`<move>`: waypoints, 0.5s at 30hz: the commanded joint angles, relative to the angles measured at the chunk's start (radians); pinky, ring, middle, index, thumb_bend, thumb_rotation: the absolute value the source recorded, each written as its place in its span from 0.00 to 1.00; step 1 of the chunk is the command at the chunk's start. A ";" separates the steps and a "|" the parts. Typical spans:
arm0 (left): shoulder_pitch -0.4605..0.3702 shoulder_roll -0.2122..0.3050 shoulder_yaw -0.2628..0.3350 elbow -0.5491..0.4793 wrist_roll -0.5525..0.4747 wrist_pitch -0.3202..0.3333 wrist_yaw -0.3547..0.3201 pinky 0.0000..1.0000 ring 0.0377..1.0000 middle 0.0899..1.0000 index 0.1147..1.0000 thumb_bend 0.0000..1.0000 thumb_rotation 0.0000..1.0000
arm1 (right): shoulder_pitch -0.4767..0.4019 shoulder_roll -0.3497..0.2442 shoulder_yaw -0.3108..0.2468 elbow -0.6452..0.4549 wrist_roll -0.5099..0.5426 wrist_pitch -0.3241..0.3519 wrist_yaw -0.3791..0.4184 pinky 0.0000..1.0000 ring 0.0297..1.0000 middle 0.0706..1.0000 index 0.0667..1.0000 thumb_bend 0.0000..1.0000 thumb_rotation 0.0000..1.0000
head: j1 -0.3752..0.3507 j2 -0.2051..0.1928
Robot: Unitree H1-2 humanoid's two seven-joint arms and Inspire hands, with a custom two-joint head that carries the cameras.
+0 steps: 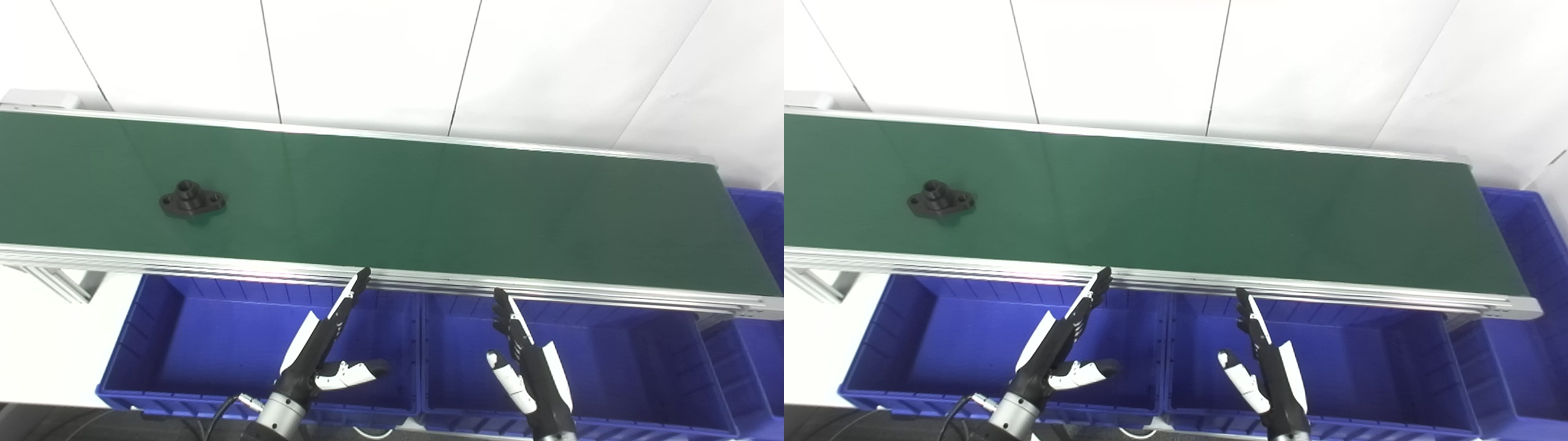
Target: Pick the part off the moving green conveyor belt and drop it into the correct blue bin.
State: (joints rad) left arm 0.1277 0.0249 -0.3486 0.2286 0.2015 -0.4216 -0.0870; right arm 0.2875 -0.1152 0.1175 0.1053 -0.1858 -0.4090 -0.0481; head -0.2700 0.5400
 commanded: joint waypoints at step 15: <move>-0.027 0.004 0.012 0.036 -0.009 -0.046 -0.014 1.00 1.00 1.00 1.00 0.78 0.68 | -0.015 0.017 0.002 0.032 -0.033 -0.031 -0.006 0.90 0.97 0.99 0.99 0.78 0.93 | -0.002 -0.065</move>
State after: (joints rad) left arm 0.1185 0.0272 -0.3351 0.2739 0.2021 -0.4249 -0.0977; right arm 0.2794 -0.1054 0.1197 0.1501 -0.2182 -0.4091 -0.0491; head -0.2730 0.4740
